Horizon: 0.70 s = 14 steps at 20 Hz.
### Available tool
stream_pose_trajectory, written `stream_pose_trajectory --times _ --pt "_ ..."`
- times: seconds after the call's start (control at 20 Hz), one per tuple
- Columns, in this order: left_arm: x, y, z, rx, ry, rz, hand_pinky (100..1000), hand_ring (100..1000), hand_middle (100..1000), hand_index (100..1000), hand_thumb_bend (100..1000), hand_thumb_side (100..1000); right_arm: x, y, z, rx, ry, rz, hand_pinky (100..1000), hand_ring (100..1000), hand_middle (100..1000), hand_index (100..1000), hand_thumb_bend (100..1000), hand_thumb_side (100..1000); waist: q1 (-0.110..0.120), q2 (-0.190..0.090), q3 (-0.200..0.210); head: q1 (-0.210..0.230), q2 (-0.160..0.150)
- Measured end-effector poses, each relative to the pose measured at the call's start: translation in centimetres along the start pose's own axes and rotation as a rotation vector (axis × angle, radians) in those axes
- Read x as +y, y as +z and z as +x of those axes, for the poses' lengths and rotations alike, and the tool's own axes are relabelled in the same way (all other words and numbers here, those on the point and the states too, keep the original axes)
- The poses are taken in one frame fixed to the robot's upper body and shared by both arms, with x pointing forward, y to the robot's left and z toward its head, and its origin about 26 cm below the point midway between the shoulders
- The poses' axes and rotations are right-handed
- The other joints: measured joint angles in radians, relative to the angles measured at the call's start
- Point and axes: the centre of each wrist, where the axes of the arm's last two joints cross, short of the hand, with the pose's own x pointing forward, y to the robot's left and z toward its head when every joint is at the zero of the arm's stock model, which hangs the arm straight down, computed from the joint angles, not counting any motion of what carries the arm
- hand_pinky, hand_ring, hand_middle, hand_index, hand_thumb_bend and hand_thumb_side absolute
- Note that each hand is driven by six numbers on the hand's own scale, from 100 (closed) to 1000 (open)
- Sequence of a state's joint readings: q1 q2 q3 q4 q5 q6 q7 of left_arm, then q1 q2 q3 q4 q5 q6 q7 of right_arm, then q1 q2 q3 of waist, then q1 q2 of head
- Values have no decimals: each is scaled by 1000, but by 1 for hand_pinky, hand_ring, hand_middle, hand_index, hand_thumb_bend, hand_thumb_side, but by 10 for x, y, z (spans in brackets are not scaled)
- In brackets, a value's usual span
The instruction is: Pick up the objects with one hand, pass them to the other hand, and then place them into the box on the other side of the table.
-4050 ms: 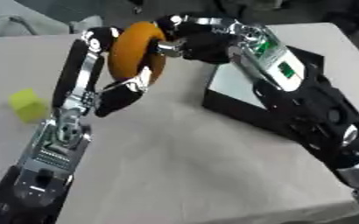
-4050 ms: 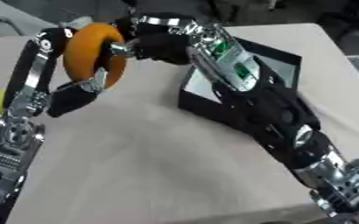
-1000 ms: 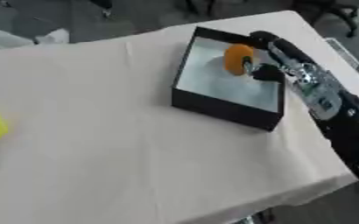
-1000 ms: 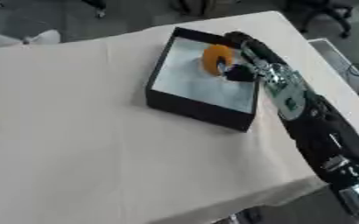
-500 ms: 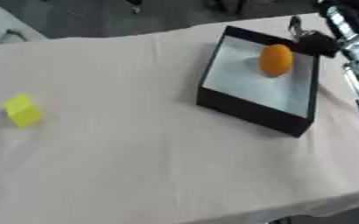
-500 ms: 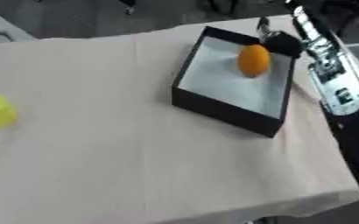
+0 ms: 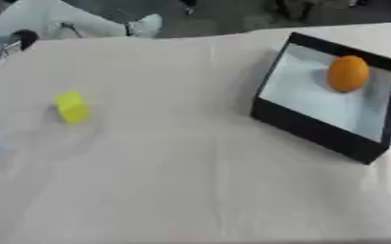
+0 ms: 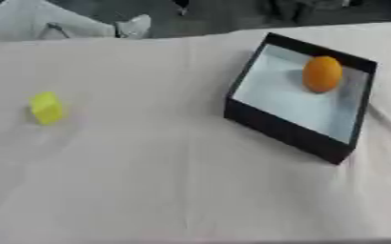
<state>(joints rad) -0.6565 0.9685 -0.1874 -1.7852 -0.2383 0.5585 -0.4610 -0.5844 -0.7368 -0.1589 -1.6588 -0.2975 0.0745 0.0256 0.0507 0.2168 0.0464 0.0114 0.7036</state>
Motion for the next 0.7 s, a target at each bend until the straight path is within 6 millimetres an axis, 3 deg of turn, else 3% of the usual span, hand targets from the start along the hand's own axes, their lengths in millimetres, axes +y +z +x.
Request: stream_pose_trajectory --times 0.2,0.4,0.5,0.7 --pt "8 -14 -11 11 -104 -204 896 883 807 938 745 299 -5 5 4 9 0 -35 1000 1000 1000 1000 100 544 4 0 0 31 9" --pt "14 -26 -29 37 -181 -321 905 887 807 947 758 265 -8 9 2 34 6 -55 1000 1000 1000 1000 100 548 4 0 0 43 13" --pt "16 -32 -37 53 -190 -351 944 895 805 946 722 274 -8 9 1 45 8 -52 1000 1000 1000 1000 100 551 4 0 1 43 13" --pt "13 -47 -56 147 -95 -354 948 897 802 938 740 349 -8 11 -4 74 6 -44 1000 1000 1000 1000 100 555 4 0 3 37 14"
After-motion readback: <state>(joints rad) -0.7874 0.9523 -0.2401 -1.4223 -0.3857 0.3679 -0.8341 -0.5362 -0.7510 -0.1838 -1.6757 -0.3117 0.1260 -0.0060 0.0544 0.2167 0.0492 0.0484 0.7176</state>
